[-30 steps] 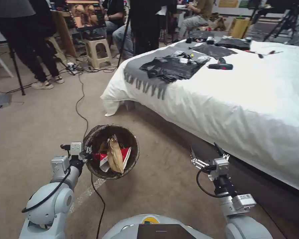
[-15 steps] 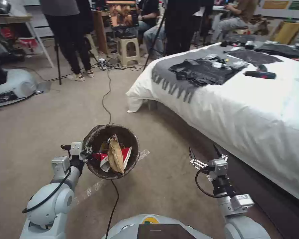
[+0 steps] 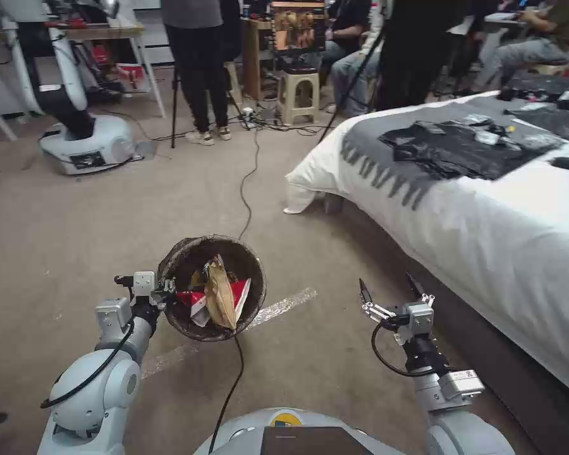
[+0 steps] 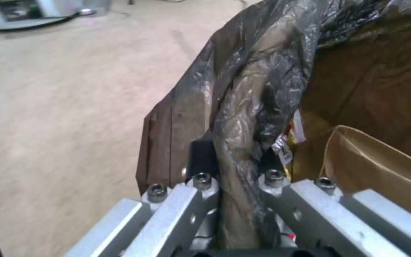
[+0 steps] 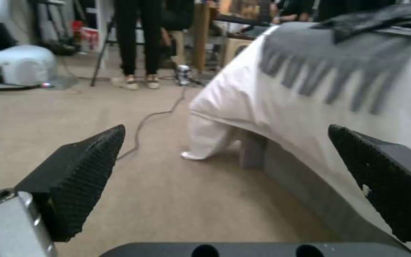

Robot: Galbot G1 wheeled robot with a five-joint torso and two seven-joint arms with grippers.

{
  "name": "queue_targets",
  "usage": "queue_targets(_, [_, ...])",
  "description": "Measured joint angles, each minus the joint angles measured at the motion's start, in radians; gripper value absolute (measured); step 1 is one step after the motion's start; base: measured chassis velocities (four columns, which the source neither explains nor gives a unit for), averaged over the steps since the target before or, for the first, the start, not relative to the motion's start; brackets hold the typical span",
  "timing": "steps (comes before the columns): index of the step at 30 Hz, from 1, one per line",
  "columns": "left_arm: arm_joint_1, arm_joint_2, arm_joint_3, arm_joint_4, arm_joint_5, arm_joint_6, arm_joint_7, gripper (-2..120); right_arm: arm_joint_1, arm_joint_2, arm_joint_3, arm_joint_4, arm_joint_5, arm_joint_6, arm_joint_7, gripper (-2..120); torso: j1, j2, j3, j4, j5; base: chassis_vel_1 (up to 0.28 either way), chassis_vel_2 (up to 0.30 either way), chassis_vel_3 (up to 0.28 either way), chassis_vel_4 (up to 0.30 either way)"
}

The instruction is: Pick up the trash bin, then pick up the garbage from the floor and place it into the trash bin.

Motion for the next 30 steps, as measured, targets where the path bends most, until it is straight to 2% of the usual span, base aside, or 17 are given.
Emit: queue_targets(30, [0.008,0.002,-0.002,-0.015,0.001,-0.017,-0.004,3,0.008,0.006,-0.009,0.003,-0.005,-0.001,0.000,100,0.000,0.000,0.000,0.0002,0.0000,0.113,0.112,0.110,0.110])
